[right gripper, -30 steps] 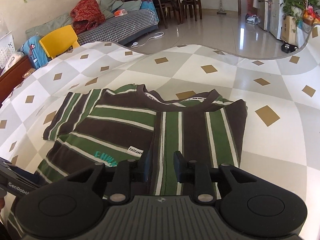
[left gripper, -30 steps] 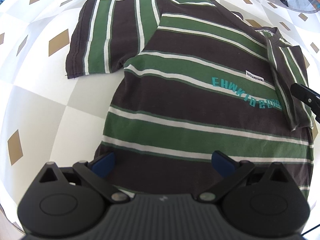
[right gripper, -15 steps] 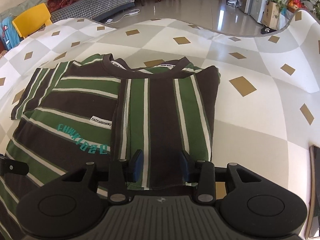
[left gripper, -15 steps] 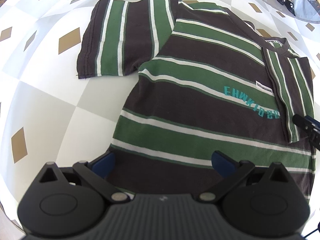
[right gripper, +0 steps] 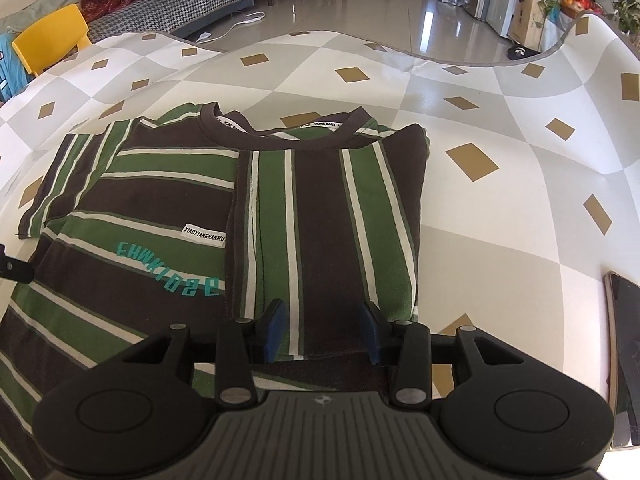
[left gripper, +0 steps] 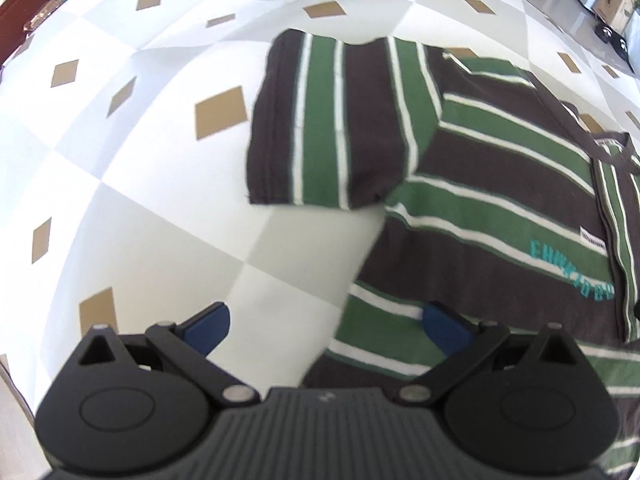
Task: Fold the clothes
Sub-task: 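Move the left tool to the opposite shirt side and close on it, then fold the gripped shirt side over the middle with the left tool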
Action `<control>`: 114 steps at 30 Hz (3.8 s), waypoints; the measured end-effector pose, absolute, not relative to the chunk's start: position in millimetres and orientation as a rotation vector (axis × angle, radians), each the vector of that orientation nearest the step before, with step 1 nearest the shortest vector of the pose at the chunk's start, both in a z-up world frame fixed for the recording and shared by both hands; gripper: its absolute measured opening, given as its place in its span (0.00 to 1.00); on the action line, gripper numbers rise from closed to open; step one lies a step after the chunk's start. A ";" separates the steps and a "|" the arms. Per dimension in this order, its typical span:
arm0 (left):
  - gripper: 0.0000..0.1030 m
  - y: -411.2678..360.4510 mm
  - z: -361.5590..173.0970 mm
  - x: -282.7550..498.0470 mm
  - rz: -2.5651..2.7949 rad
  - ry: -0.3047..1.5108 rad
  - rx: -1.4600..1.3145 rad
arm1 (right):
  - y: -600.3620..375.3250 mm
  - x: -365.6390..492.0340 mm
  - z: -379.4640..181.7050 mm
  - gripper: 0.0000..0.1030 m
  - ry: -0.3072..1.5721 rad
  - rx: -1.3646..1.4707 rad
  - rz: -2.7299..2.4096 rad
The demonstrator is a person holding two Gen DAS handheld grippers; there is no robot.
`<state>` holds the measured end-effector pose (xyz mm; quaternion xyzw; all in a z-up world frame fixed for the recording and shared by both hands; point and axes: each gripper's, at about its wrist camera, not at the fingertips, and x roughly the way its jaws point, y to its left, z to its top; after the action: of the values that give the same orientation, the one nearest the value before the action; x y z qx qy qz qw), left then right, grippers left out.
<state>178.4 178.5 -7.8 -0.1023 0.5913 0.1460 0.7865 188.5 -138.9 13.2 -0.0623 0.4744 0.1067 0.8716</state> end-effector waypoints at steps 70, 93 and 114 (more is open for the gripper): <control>0.07 209.1 19.8 231.4 0.201 0.907 -0.467 | -143.2 145.3 24.5 0.39 1.162 0.190 0.133; 0.42 98.4 20.9 212.8 -0.097 0.983 -0.379 | -158.7 137.6 26.6 0.39 1.167 0.191 0.117; 0.70 100.0 3.2 214.4 0.004 1.036 -0.307 | -156.2 138.7 19.0 0.39 1.192 0.164 0.101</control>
<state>214.4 100.0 3.2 -0.1462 0.4932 0.0020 0.8576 138.7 -156.2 19.0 0.0771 0.5605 0.0475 0.8232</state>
